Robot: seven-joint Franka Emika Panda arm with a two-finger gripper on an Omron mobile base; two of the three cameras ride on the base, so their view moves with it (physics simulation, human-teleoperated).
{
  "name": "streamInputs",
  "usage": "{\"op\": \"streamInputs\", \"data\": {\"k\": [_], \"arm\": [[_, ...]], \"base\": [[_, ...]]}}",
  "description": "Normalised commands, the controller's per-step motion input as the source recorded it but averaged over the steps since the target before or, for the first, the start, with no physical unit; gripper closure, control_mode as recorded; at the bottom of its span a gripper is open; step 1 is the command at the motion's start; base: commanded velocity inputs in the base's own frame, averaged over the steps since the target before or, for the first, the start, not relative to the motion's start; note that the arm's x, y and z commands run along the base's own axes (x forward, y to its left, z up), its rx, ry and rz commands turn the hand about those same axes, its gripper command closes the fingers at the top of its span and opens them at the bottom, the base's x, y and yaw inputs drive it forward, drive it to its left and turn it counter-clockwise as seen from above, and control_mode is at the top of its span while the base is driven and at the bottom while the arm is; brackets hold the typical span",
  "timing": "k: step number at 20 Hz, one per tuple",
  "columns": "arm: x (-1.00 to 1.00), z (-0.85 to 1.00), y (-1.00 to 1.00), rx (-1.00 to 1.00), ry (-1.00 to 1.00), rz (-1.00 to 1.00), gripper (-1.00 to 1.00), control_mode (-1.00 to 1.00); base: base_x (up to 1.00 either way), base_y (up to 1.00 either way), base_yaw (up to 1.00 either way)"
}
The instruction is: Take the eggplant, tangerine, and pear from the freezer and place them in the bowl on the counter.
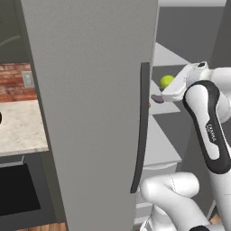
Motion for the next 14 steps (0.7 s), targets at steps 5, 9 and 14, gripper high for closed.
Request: {"op": "streamInputs", "data": {"k": [5,9,14], "arm": [[-0.55,0.28,0.23,-0.1,0.35,-0.11,1.0,-1.0],[-0.09,-0.16,-0.02,-0.03,0.3,-0.19,1.0,-1.0],[-0.31,-0.5,-0.05,0.0,0.08,-0.23,1.0,-1.0]], "base": [[0.0,0.0,0.0],[0.0,0.0,0.0],[0.0,0.0,0.0]]}}
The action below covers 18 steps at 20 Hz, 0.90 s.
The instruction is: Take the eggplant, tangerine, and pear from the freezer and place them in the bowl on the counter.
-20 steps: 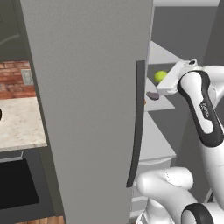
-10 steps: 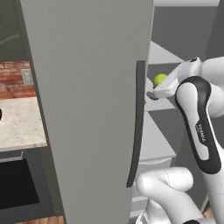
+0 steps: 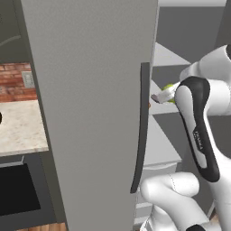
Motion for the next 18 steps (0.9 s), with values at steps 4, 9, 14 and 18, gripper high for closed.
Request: {"op": "streamInputs", "data": {"k": [4,9,14,18], "arm": [[-0.39,-0.64,-0.09,0.0,0.03,-0.23,1.0,-1.0],[-0.33,-0.38,-0.22,0.0,0.01,-0.18,1.0,-1.0],[-0.24,0.0,-0.05,0.02,0.08,-0.06,1.0,-1.0],[-0.44,0.0,0.0,0.04,0.0,0.0,1.0,-1.0]], "base": [[0.0,0.0,0.0],[0.0,0.0,0.0],[0.0,0.0,0.0],[0.0,0.0,0.0]]}}
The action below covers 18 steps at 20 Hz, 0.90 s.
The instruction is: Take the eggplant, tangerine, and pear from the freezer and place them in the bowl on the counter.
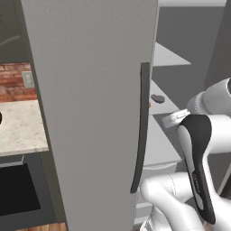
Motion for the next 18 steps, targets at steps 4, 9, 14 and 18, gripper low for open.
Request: {"op": "streamInputs", "data": {"k": [4,9,14,18], "arm": [[-0.31,-0.01,0.0,0.02,0.0,0.0,1.0,-1.0],[-0.07,-0.02,0.0,0.0,0.0,0.0,1.0,1.0],[0.0,0.0,0.0,0.0,0.0,0.0,1.0,1.0],[0.0,0.0,0.0,0.0,0.0,0.0,1.0,1.0]], "base": [[0.0,0.0,0.0],[-0.29,0.39,0.0],[-0.42,1.0,0.0],[-0.08,1.0,0.0]]}}
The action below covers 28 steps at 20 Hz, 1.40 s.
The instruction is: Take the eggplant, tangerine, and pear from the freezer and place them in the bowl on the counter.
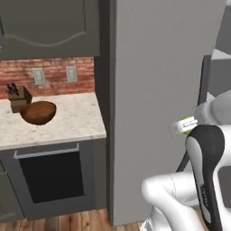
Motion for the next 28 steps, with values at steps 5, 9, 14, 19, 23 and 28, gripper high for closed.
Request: {"op": "streamInputs", "data": {"k": [5,9,14,19,23,28], "arm": [[0.0,0.0,0.0,0.0,0.0,0.0,1.0,1.0],[0.0,0.0,0.0,0.0,0.0,0.0,1.0,1.0],[0.0,0.0,0.0,0.0,0.0,0.0,1.0,1.0],[0.0,0.0,0.0,0.0,0.0,0.0,1.0,1.0],[0.0,0.0,0.0,0.0,0.0,0.0,1.0,1.0],[0.0,0.0,0.0,0.0,0.0,0.0,1.0,1.0]], "base": [[0.0,1.0,0.0],[0.0,1.0,0.0],[0.46,1.0,0.0],[1.0,0.69,0.0],[0.86,-0.03,0.0],[0.81,-0.04,0.0]]}}
